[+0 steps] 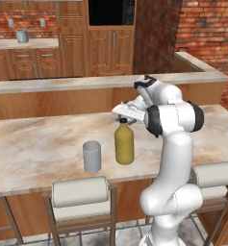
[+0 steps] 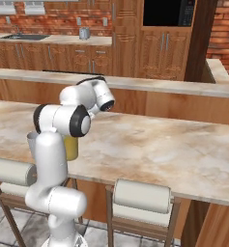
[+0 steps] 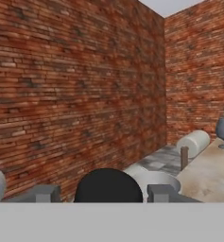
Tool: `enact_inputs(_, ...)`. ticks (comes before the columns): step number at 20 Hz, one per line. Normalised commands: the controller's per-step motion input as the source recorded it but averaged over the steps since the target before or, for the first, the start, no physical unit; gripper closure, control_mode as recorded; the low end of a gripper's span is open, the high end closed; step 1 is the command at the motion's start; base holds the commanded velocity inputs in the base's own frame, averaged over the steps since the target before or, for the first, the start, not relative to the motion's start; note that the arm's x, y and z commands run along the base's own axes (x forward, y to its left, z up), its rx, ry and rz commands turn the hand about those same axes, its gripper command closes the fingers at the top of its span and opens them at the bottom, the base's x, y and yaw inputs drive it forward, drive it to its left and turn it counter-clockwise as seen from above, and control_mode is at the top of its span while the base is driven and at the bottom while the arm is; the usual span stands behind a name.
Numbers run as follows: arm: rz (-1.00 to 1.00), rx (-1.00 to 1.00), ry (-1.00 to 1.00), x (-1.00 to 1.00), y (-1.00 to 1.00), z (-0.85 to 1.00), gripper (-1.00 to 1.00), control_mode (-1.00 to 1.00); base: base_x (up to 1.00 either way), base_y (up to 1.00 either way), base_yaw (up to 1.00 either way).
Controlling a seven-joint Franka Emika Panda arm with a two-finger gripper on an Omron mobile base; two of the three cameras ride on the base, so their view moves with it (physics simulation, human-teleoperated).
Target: There is a wine glass and glass cup on the dining counter. Place the wine bottle next to the wine glass and the juice bottle next to the glass cup.
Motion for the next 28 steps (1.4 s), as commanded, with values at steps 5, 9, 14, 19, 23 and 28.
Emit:
enact_inputs(5, -0.09, -0.08, -0.04, 0.21, 0.20, -0.22, 1.00, -1.00, 0.00, 0.00, 0.00)
enact_inputs(9, -0.08, 0.00, -0.04, -0.08, 0.11, -0.11, 1.00, -1.00, 0.00, 0.00, 0.00)
enact_inputs(14, -0.11, 0.00, -0.01, -0.34, 0.00, -0.06, 1.00, -1.00, 0.00, 0.00, 0.00)
enact_inputs(19, -0.09, -0.03, 0.00, -0.36, 0.01, -0.02, 1.00, -1.00, 0.00, 0.00, 0.00)
enact_inputs(23, -0.06, -0.08, -0.01, -0.14, 0.03, 0.00, 1.00, -1.00, 0.00, 0.00, 0.00)
enact_inputs(28, -0.05, -0.08, -0.06, -0.04, 0.03, 0.09, 1.00, -1.00, 0.00, 0.00, 0.00)
